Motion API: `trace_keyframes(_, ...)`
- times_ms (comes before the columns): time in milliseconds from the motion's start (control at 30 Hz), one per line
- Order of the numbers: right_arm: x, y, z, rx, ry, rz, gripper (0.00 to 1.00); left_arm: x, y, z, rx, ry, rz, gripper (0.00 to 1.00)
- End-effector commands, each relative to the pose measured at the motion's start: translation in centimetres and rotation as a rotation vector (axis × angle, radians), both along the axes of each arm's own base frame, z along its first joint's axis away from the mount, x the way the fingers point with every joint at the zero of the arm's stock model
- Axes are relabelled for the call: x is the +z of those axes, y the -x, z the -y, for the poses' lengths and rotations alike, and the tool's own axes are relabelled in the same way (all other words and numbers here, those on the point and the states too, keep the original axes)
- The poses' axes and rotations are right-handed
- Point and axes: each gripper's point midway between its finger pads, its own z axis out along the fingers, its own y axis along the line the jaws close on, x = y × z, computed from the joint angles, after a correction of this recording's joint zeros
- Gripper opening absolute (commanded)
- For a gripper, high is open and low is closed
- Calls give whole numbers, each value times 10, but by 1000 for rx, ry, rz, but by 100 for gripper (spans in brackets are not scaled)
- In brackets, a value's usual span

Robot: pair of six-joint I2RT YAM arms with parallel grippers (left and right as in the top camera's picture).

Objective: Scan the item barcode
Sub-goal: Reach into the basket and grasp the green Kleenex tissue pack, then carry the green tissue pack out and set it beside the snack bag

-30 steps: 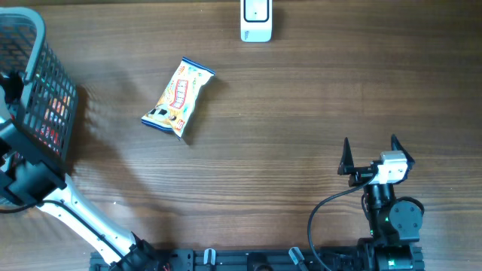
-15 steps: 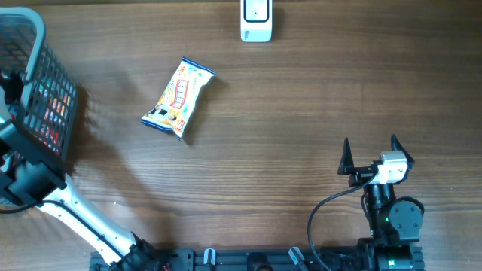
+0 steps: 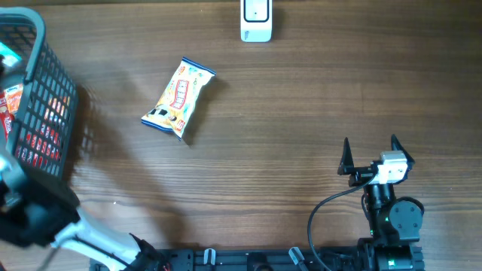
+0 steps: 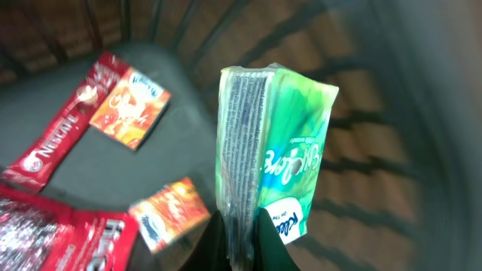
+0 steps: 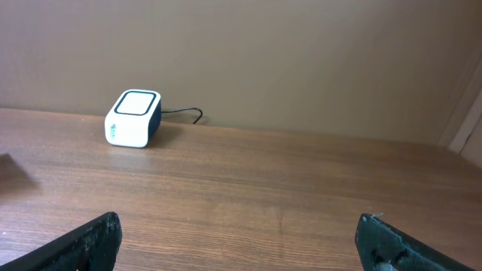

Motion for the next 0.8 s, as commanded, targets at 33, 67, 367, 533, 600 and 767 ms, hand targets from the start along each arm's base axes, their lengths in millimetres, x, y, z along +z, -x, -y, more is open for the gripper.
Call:
trace_keyframes(33,2,0,1,-2,10,9,100,85,26,39,-40,-76,139,4)
trace_keyframes(67,2,0,1,-2,10,9,100,96,31,48,-50,-88,154,4)
trace_keyframes(367,2,0,1,-2,10,9,100,82,43,189,-342,45,2,4)
trace_keyframes(533,2,0,1,-2,10,9,100,25,33,273,-582,108,-168,4)
trace_keyframes(600,2,0,1,-2,10,9,100,-3,29,306,-667,127,-231,4)
trace_keyframes(767,2,0,1,-2,10,9,100,-66,22,372,-834,139,-338,4)
